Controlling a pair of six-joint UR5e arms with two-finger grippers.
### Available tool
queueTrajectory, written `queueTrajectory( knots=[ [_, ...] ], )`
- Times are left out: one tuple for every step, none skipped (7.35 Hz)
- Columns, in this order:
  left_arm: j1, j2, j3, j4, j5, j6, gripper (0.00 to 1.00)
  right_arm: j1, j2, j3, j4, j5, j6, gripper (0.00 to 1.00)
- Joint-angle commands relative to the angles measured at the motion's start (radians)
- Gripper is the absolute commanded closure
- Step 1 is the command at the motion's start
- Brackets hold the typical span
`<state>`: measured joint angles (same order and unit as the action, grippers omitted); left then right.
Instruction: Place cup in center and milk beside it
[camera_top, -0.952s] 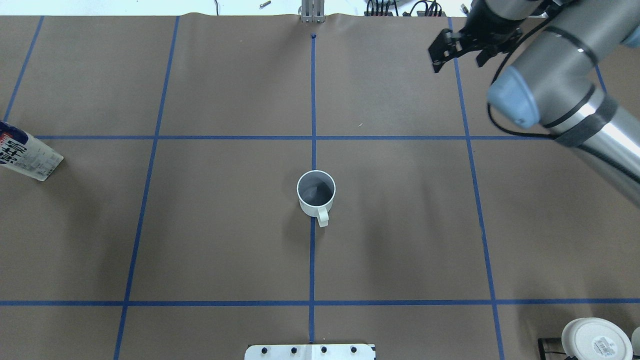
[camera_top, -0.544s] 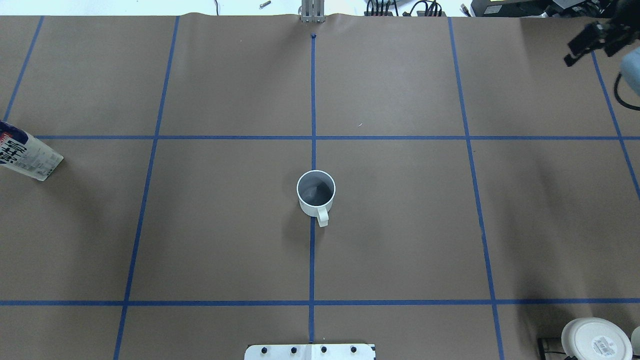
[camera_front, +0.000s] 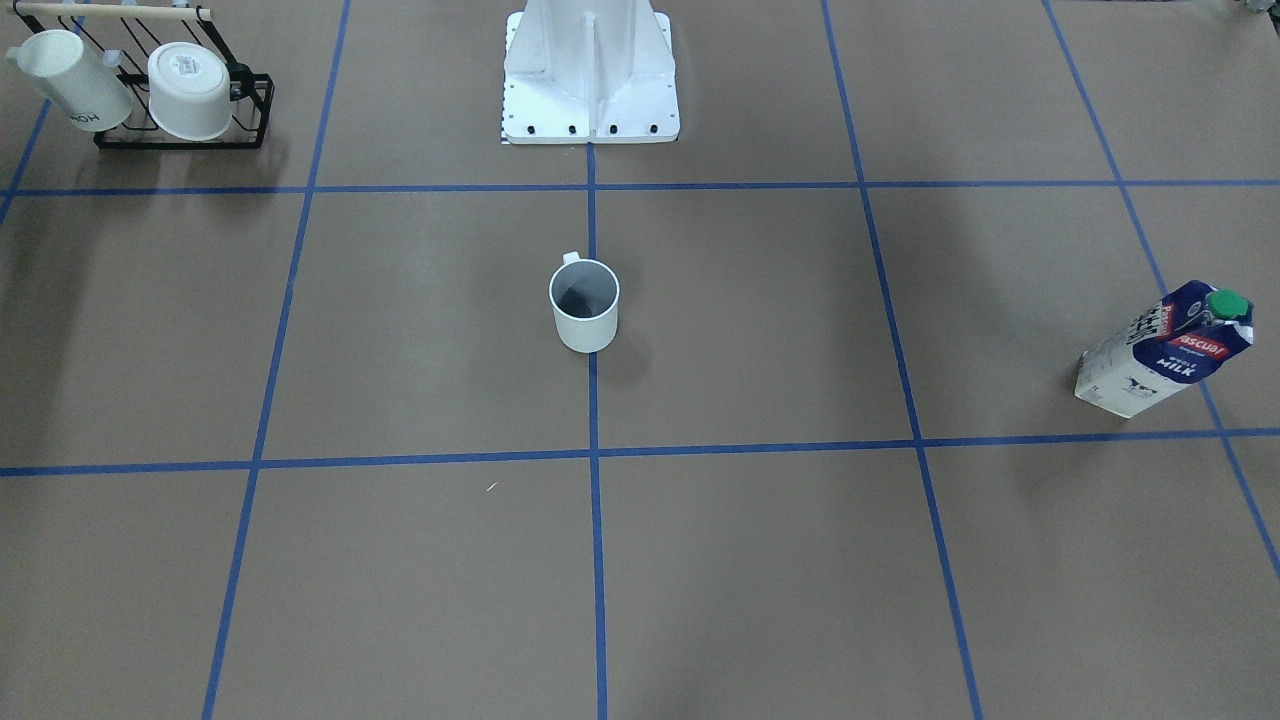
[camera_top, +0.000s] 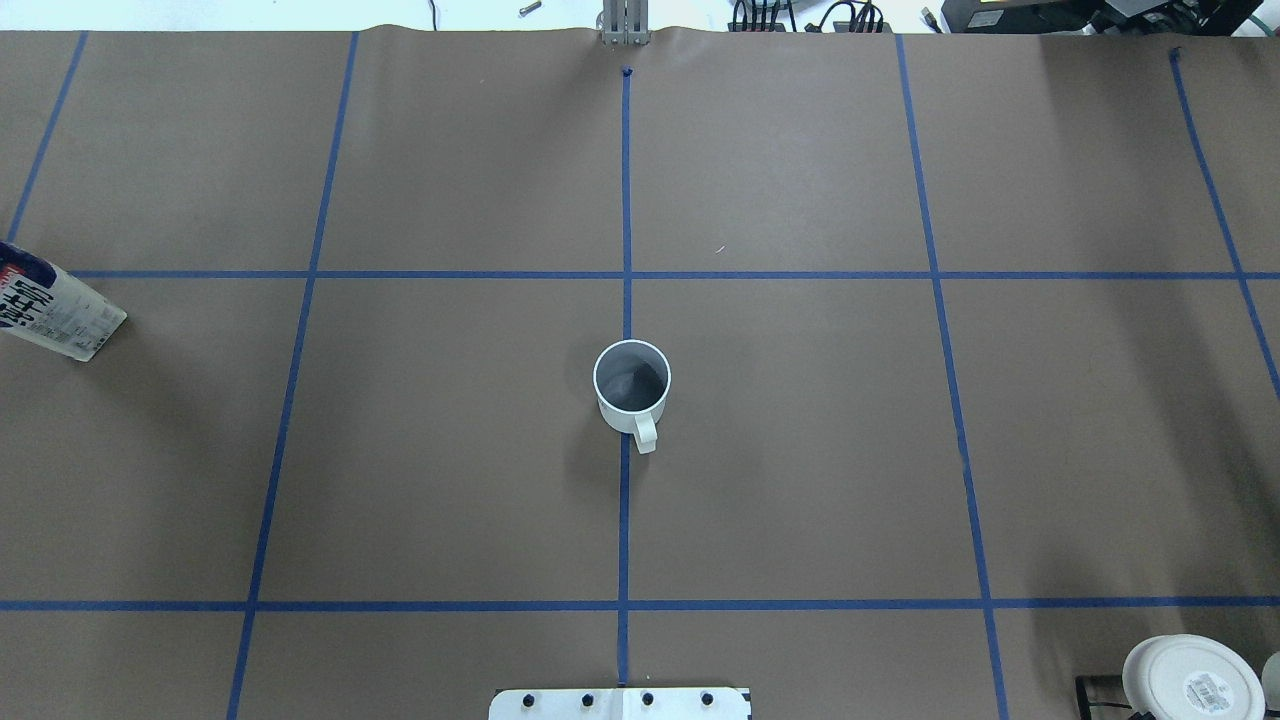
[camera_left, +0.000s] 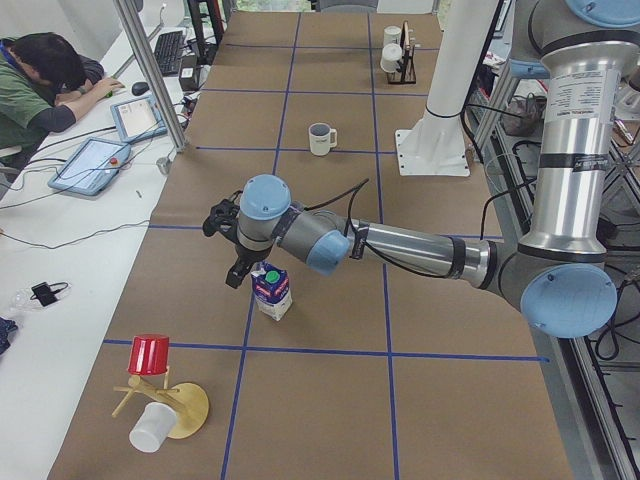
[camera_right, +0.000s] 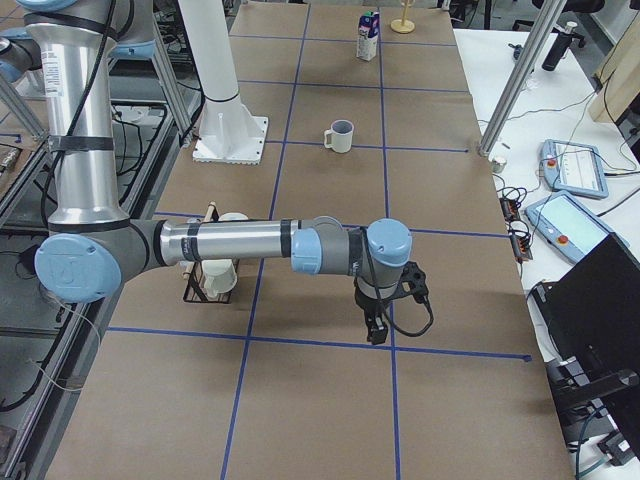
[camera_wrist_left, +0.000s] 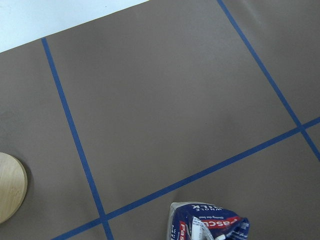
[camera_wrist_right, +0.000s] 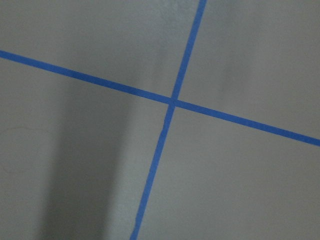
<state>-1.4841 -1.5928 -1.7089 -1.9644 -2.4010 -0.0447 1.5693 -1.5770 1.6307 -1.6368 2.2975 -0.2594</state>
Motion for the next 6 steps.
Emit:
queueTrajectory(
  knots=[
    [0.065,0.002,0.017,-0.001,0.002,-0.004,0.01,0.026,-0.032,-0.005,0.006,0.002,-0.015,0.0],
    [0.094,0.001,0.014,-0.002,0.002,0.0,0.02,0.026,-0.031,-0.003,0.008,0.003,-0.012,0.0],
    [0.119,0.005,0.017,-0.025,0.002,0.0,0.02,0.026,-0.028,-0.003,0.008,0.003,-0.011,0.0],
    [0.134,0.031,0.017,-0.046,0.002,0.0,0.02,0.026,-0.023,-0.006,0.006,0.003,-0.006,0.0],
    [0.143,0.033,0.018,-0.05,0.003,-0.001,0.02,0.026,-0.021,-0.006,0.006,0.003,-0.004,0.0],
    [0.157,0.031,0.031,-0.051,0.02,-0.001,0.02,0.026,-0.021,-0.006,0.006,0.003,-0.004,0.0]
  ],
)
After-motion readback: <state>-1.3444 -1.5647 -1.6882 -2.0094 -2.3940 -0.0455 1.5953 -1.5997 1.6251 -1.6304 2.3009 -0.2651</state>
